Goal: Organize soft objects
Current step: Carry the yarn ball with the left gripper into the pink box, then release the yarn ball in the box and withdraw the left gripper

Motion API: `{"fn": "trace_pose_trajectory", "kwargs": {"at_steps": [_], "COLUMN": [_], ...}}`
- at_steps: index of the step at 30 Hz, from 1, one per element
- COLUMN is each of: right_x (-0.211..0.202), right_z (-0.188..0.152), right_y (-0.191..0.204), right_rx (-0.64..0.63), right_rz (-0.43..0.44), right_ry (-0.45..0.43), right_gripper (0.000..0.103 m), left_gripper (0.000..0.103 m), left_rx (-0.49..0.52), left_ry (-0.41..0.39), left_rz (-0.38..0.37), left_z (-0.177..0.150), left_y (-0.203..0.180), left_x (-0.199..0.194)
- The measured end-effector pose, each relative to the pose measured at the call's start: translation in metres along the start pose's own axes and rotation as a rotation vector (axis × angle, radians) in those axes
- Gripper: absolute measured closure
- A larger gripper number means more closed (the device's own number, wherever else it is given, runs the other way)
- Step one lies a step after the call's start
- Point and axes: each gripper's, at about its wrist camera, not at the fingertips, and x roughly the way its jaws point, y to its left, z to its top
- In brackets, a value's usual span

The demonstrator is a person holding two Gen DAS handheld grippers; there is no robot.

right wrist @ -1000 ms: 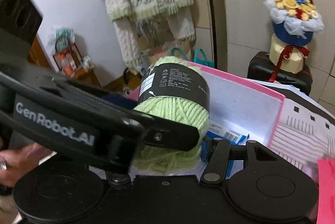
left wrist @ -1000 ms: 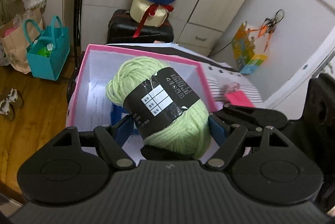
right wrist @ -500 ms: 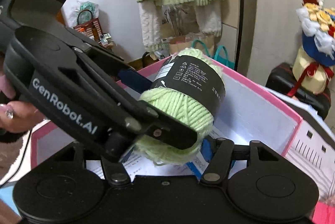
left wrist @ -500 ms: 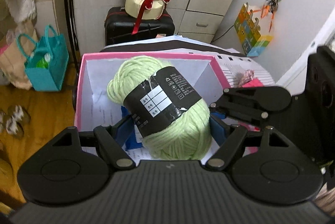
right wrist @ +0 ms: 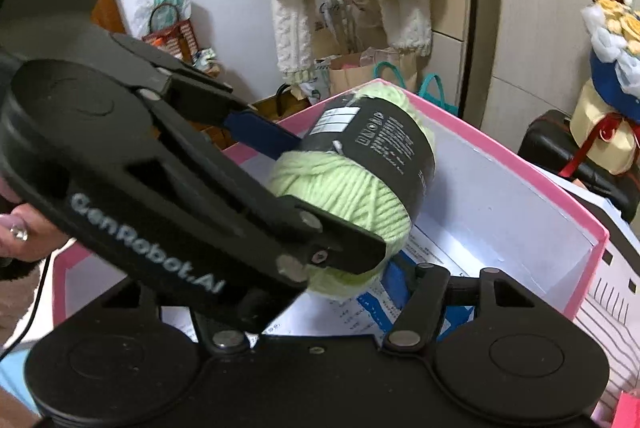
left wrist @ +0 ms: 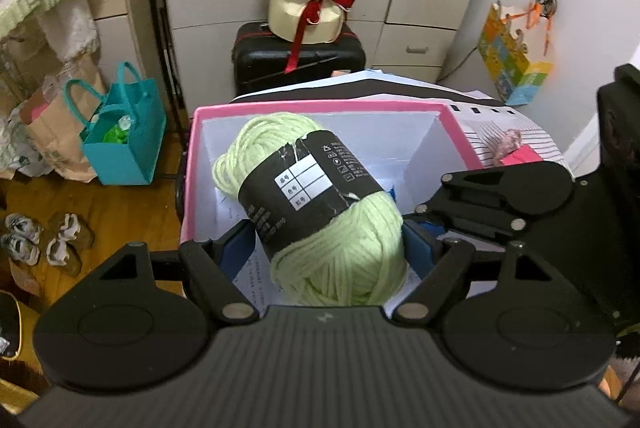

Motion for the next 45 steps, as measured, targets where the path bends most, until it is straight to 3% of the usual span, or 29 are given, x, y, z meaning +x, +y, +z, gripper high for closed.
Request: {"fn": "trace_pose_trajectory", "kwargs": {"at_steps": [4, 8, 17, 26, 32, 45], "right_x": [-0.011, -0.027, -0.095, -0.177, -0.221, -0.281], "right_z": [-0.005, -0.011, -0.039, -0.071, -0.107, -0.178], "right_y": [0.003, 0.01, 0.034, 0.064, 0.077, 0.047], "right_rx": [0.0, -0.011, 0.048, 0.06, 0.079, 0.173], "right_rz": [0.009, 0.008, -0.058, -0.144, -0.179, -0.247], "right_ry": [-0.03, -0.072, -0.139, -0.153, -0.144, -0.202], "right_gripper": [0.034, 0.033, 0.033, 0.032, 0.024, 0.016], "left_gripper": [0.025, 0.022, 0.022, 0.022, 0.022, 0.021], "left_rx": [-0.013, 0.019, 0.032, 0.1, 0.157, 0.243], "left_ry": [-0.082, -0.175, -0.173, -0.165, -0.123, -0.068], "left_rz": [0.04, 0.136, 0.132, 0.041, -0.014, -0.153], "left_z": [-0.009, -0.018, -0.047, -0.076, -0.099, -0.11], "left_y": [0.001, -0.005, -0.021, -0.063, -0.098, -0.182], "left_x": [-0.016, -0.042, -0.102, -0.156, -0.176, -0.158]}}
